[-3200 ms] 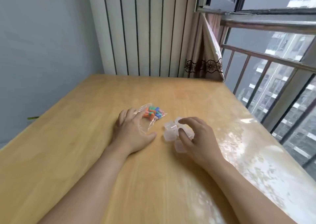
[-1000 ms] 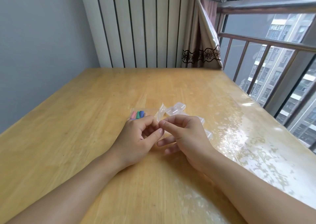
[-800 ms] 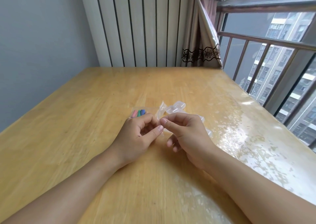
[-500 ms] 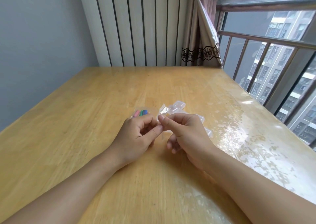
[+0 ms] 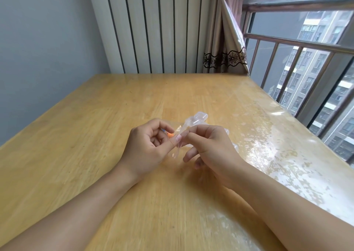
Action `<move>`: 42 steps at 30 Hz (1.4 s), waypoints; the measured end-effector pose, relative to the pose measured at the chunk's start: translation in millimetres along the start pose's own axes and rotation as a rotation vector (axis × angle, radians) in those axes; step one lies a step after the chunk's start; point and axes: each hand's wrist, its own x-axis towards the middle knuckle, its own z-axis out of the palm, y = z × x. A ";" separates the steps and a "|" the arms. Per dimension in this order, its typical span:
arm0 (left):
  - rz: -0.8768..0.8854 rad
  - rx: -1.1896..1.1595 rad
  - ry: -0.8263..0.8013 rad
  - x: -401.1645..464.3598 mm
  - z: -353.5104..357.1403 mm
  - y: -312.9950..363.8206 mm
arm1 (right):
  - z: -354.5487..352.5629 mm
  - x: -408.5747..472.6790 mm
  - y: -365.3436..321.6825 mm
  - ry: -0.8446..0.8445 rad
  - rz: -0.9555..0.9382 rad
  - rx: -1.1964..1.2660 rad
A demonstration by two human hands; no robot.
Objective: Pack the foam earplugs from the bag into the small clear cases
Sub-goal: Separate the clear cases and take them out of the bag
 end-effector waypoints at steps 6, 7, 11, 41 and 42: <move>0.097 0.057 -0.025 -1.3 -0.7 0.6 | -0.3 1.4 1.6 -0.022 0.062 0.082; 0.109 0.062 -0.014 -1.9 -0.5 1.8 | -1.0 1.5 1.2 -0.020 0.074 0.096; 0.115 0.071 0.018 -3.2 1.6 5.0 | -3.4 1.7 0.3 -0.025 0.100 0.152; -0.066 0.091 -0.139 -5.9 0.7 5.5 | -9.4 5.4 6.1 -0.166 0.054 0.002; -0.074 0.076 -0.149 -5.2 -0.1 3.4 | -9.1 5.4 5.6 -0.168 0.050 -0.005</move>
